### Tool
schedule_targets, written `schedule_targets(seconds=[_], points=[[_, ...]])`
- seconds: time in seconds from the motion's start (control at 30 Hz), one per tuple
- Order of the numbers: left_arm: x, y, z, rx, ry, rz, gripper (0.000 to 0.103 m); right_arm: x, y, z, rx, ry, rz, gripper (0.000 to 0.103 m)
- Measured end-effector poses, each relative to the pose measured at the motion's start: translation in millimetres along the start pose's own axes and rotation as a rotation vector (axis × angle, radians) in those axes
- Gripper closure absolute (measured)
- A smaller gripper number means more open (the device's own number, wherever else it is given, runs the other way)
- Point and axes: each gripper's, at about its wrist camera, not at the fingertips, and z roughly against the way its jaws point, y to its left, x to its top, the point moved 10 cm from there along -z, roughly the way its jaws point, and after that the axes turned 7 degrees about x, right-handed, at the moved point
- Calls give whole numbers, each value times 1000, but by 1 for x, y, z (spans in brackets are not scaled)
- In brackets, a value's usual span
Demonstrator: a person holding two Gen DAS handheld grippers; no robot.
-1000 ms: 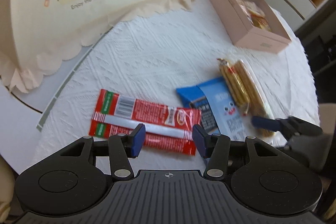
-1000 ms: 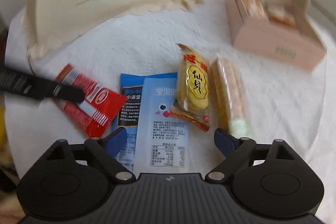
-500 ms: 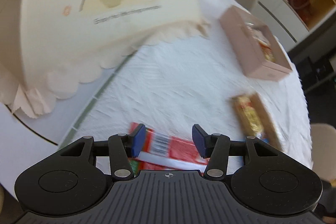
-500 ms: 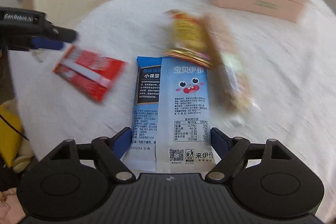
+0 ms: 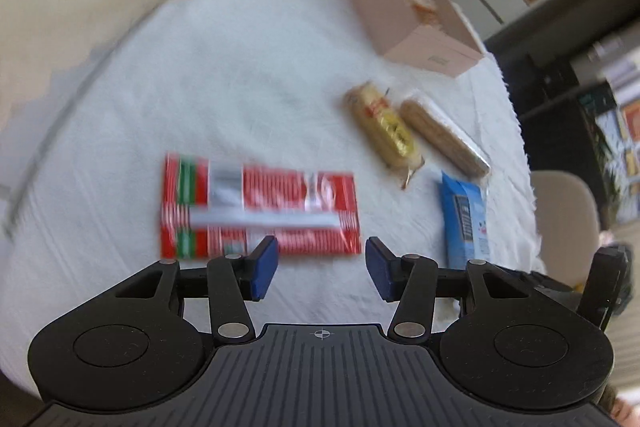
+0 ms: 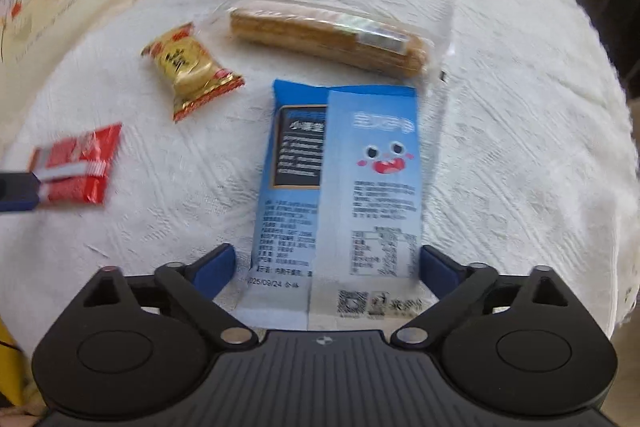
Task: Organize snacks
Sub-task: 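Grasp the red sausage packet with left gripper while right lowers the blue packets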
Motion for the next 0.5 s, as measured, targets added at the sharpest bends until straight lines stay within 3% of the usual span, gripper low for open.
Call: schedule_targets(seconds=[0.13, 0.23, 0.33, 0.5], points=[[38, 22, -1, 89, -87, -60, 49, -4, -2, 6, -3, -64, -36, 0], [45, 43, -20, 113, -51, -49, 50, -9, -3, 10, 10, -69, -25, 0], [29, 39, -28, 60, 21, -51, 50, -14, -6, 14, 32, -61, -32, 0], [-20, -9, -30, 7, 128, -265, 49, -16, -17, 17, 50, -62, -60, 0]])
